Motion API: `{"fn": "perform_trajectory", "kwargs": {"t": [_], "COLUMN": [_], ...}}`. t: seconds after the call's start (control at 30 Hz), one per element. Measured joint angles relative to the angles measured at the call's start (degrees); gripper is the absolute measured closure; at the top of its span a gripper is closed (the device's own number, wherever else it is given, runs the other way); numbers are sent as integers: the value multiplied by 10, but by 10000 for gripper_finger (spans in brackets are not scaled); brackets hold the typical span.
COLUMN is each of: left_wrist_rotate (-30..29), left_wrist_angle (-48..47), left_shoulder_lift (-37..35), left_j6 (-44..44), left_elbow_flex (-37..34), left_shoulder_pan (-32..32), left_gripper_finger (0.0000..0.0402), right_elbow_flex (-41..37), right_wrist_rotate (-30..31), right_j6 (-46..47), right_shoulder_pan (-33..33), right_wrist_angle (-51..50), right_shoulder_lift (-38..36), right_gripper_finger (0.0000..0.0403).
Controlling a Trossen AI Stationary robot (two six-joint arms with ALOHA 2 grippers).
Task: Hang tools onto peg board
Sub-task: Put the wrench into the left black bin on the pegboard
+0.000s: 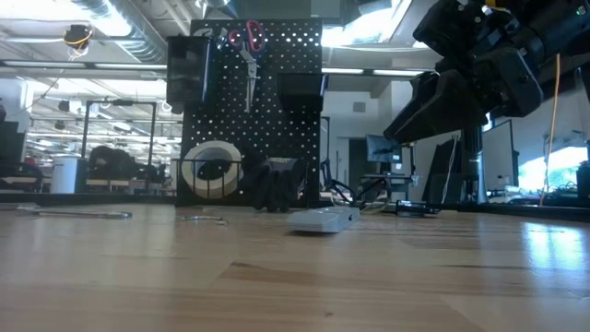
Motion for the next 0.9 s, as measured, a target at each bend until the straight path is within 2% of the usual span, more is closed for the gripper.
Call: {"fn": "perform_trajectory", "kwargs": {"t": [0.13,0.23,0.57,0.73,0.9], "left_wrist_rotate": [96,140,144,145,190], "left_wrist_angle": [-11,-48,-275,-372,-436], "left_shoulder_lift": [3,14,90,146,208], "left_j6": [-8,-36,-200,-283,-326], "left_elbow_flex": [7,7,7,7,7], "left_shoulder_pan": [-58,-101,-221,-251,-265], "left_gripper_finger": [216,219,219,220,220], "right_elbow_flex": [0,0,0,0,0], "right_wrist_rotate": [0,0,0,0,0], "right_j6": [0,0,0,0,0], "right_shoulder_pan": [0,0,0,0,0], "right_wrist_angle": [0,1,8,18,18], "right_shoulder_lift": [0,0,0,0,0], "right_gripper_finger": [210,210,210,210,210]}}
